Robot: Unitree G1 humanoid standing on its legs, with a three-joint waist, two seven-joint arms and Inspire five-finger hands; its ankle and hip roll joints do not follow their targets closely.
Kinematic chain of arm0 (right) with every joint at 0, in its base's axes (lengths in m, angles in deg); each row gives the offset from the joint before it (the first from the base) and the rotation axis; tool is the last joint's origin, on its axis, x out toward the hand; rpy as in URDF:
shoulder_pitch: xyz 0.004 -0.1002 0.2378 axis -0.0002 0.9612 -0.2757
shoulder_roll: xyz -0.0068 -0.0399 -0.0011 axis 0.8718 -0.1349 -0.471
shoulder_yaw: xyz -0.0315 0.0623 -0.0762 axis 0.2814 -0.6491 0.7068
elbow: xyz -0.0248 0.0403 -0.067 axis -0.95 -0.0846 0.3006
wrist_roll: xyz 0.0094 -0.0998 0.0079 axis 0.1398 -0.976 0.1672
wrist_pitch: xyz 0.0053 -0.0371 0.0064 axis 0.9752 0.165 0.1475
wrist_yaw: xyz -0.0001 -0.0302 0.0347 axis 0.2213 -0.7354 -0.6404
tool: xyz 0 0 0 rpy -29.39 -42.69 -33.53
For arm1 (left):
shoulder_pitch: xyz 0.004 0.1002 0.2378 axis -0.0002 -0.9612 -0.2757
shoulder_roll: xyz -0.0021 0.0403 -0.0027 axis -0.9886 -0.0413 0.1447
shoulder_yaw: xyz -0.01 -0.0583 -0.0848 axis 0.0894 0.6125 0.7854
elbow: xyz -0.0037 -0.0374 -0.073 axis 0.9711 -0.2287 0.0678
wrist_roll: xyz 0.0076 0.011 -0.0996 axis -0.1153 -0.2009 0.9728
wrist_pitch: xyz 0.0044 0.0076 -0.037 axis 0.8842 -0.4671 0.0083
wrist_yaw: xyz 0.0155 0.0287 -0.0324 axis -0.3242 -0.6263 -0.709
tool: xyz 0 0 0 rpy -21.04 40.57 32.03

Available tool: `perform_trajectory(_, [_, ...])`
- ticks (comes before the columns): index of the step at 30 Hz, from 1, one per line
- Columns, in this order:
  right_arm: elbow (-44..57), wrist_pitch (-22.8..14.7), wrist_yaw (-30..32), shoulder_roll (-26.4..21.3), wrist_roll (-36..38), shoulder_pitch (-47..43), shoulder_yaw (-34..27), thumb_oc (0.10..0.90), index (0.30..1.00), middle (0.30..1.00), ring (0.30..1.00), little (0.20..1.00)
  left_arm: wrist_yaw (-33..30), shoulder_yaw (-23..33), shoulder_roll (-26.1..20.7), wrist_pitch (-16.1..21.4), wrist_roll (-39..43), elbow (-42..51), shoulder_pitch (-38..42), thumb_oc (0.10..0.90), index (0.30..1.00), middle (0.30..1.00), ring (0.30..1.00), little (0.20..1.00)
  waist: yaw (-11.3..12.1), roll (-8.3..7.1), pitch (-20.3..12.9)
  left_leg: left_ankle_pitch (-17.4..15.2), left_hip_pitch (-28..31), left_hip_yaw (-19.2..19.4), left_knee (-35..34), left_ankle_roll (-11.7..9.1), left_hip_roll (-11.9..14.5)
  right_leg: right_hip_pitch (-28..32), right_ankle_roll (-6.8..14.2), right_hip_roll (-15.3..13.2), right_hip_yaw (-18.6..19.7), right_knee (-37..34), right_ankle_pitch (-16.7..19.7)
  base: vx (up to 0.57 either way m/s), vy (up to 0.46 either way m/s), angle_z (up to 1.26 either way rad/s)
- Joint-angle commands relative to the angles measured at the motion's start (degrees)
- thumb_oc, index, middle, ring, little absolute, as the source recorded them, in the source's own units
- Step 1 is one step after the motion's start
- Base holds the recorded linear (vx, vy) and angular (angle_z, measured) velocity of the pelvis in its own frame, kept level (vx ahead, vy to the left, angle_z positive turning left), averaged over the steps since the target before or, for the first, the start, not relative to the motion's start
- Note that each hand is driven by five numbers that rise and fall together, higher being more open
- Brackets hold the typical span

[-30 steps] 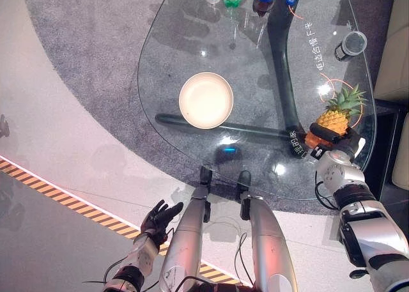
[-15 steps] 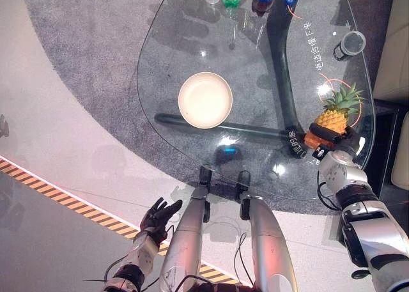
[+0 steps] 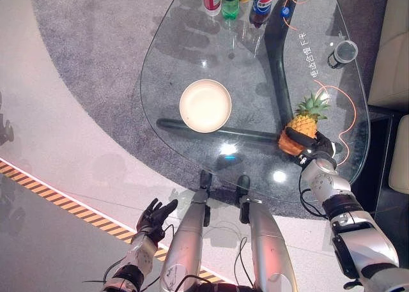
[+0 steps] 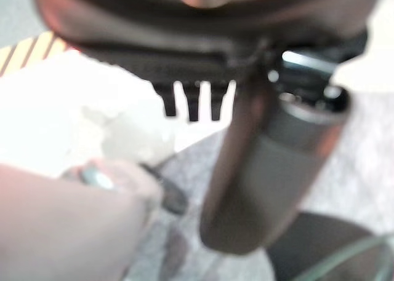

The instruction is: Pick up the fruit to the plate

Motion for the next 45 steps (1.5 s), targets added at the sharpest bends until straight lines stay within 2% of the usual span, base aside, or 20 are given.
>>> perform_trajectory(1, [10.5, -5.2, -0.4, -1.9, -2.9, -0.7, -0.5, 0.100, 0.300, 0.300, 0.300, 0.200, -2.9, 3.1, -1.9, 5.2, 2.8, -0.5, -3.8, 0.800, 0.900, 0.900, 0.900, 0.900, -1.0, -1.66, -1.2, -4.7, 1.4, -0.7, 5.0, 1.1, -3.2, 5.9, 2.3, 0.6, 1.4, -8.5, 3.5, 0.00, 0.000, 0.00])
perform_trajectory(9, [21.9, -6.2, -5.6, -1.0, -5.8, 3.1, 0.3, 0.100, 0.300, 0.300, 0.300, 0.200, -6.2, 10.1, -3.7, 9.1, 6.8, 0.8, -4.4, 0.800, 0.900, 0.900, 0.900, 0.900, -1.2, -2.33, -1.2, -4.7, 5.3, -1.8, 4.0, 0.8, -3.1, 10.3, 1.9, 0.9, 0.9, -9.5, 2.5, 0.00, -0.005, 0.00])
perform_trajectory(12, [27.8, -6.4, -12.7, 0.5, -11.2, 4.8, 2.4, 0.100, 0.300, 0.300, 0.300, 0.200, -8.1, 14.2, -3.9, 13.0, 10.6, 3.0, -3.8, 0.800, 0.900, 0.900, 0.900, 0.900, -1.0, -2.78, -1.2, -4.8, 7.3, -2.6, 3.8, 0.6, -3.0, 12.9, 1.7, 1.1, 0.5, -9.7, 1.7, 0.02, -0.041, 0.02])
perform_trajectory(14, [30.4, -6.1, -15.1, 1.0, -13.2, 5.3, 3.6, 0.100, 0.300, 0.300, 0.300, 0.200, -7.6, 15.4, -3.8, 14.7, 13.4, 4.2, -3.7, 0.800, 0.900, 0.900, 0.900, 0.900, -0.9, -2.95, -1.2, -4.7, 8.2, -3.0, 3.7, 0.4, -2.9, 13.9, 1.6, 1.1, 0.2, -9.8, 1.4, 0.02, -0.031, 0.03])
perform_trajectory(17, [33.3, -6.3, -19.3, 0.7, -14.3, 5.6, 5.1, 0.100, 0.300, 0.300, 0.300, 0.200, -6.5, 16.0, -4.1, 17.4, 13.0, 7.0, -3.0, 0.800, 0.900, 0.900, 0.900, 0.900, -0.5, -3.32, -2.2, -4.6, 8.9, -3.5, 3.5, 0.2, -2.8, 15.3, 1.5, 1.2, -0.3, -10.1, 1.0, 0.04, -0.049, 0.11])
perform_trajectory(21, [36.7, -6.7, -24.0, 0.3, -15.4, 6.0, 6.1, 0.100, 0.300, 0.300, 0.300, 0.200, -3.8, 14.9, -4.6, 19.1, 10.4, 12.7, -2.2, 0.800, 0.900, 0.900, 0.900, 0.900, 0.2, -3.50, -2.9, -4.5, 9.3, -4.0, 3.4, 0.1, -2.8, 16.4, 1.4, 1.4, -1.1, -9.9, 0.5, 0.03, -0.053, 0.14])
perform_trajectory(23, [37.2, -6.6, -24.6, 0.4, -15.9, 6.2, 6.2, 0.100, 0.300, 0.300, 0.300, 0.200, -3.4, 14.7, -4.6, 18.7, 9.8, 13.7, -2.3, 0.800, 0.900, 0.900, 0.900, 0.900, 0.3, -3.50, -3.0, -4.5, 9.4, -4.1, 3.5, 0.0, -2.8, 16.5, 1.4, 1.4, -1.2, -9.9, 0.4, 0.01, -0.025, 0.11])
perform_trajectory(27, [41.1, -6.8, -27.8, -0.2, -19.3, 7.1, 6.9, 0.100, 0.300, 0.300, 0.300, 0.200, 1.9, 10.7, -4.7, 17.1, 4.3, 24.4, -3.0, 0.800, 0.900, 0.900, 0.900, 0.900, 1.2, -3.45, -2.8, -4.6, 9.5, -4.2, 3.8, 0.0, -2.8, 17.3, 1.6, 1.5, -1.8, -9.9, 0.5, 0.01, -0.039, 0.08])
perform_trajectory(30, [42.9, -7.5, -28.9, -0.9, -20.8, 7.8, 6.9, 0.100, 0.300, 0.300, 0.300, 0.200, 5.2, 7.7, -5.5, 13.5, 2.9, 31.5, -4.2, 0.800, 0.900, 0.900, 0.900, 0.900, 1.6, -3.33, -2.3, -4.5, 9.6, -4.2, 3.7, 0.1, -2.8, 17.6, 1.6, 1.5, -2.1, -9.9, 0.6, 0.00, -0.020, 0.02])
perform_trajectory(31, [43.3, -8.0, -29.3, -0.9, -21.4, 7.9, 7.1, 0.100, 0.300, 0.300, 0.300, 0.200, 7.3, 6.3, -6.1, 11.3, 1.7, 34.0, -4.4, 0.800, 0.900, 0.900, 0.900, 0.900, 1.7, -3.32, -2.2, -4.5, 9.5, -4.2, 3.7, 0.1, -2.9, 17.7, 1.6, 1.4, -2.2, -10.1, 0.7, -0.01, -0.034, 0.02])
perform_trajectory(34, [44.2, -8.2, -29.7, -1.8, -21.4, 7.8, 7.0, 0.100, 0.300, 0.300, 0.300, 0.200, 9.6, 3.2, -7.6, 9.0, -1.5, 38.8, -4.9, 0.800, 0.900, 0.900, 0.900, 0.900, 2.0, -3.31, -1.7, -4.4, 9.6, -4.0, 3.7, 0.3, -3.0, 17.8, 1.7, 1.3, -2.5, -10.1, 0.9, -0.01, -0.025, 0.04])
perform_trajectory(38, [45.0, -9.0, -30.7, -4.3, -22.5, 7.6, 7.4, 0.100, 0.300, 0.300, 0.300, 0.200, 12.0, -0.7, -10.2, 5.8, -1.2, 46.8, -5.4, 0.800, 0.900, 0.900, 0.900, 0.900, 2.0, -2.97, -1.2, -4.2, 9.7, -3.5, 3.3, 0.5, -3.0, 17.9, 1.8, 1.3, -2.8, -10.5, 1.3, 0.00, -0.002, 0.01])
perform_trajectory(45, [45.5, -8.8, -32.7, -6.1, -22.1, 7.8, 9.9, 0.100, 0.300, 0.300, 0.300, 0.200, 13.6, -3.3, -12.2, 4.6, 0.8, 52.6, -5.2, 0.800, 0.900, 0.900, 0.900, 0.900, 1.8, -2.81, -1.2, -4.2, 10.1, -3.2, 3.1, 0.6, -3.0, 18.3, 2.0, 1.0, -2.8, -11.1, 1.6, 0.00, 0.000, 0.00])
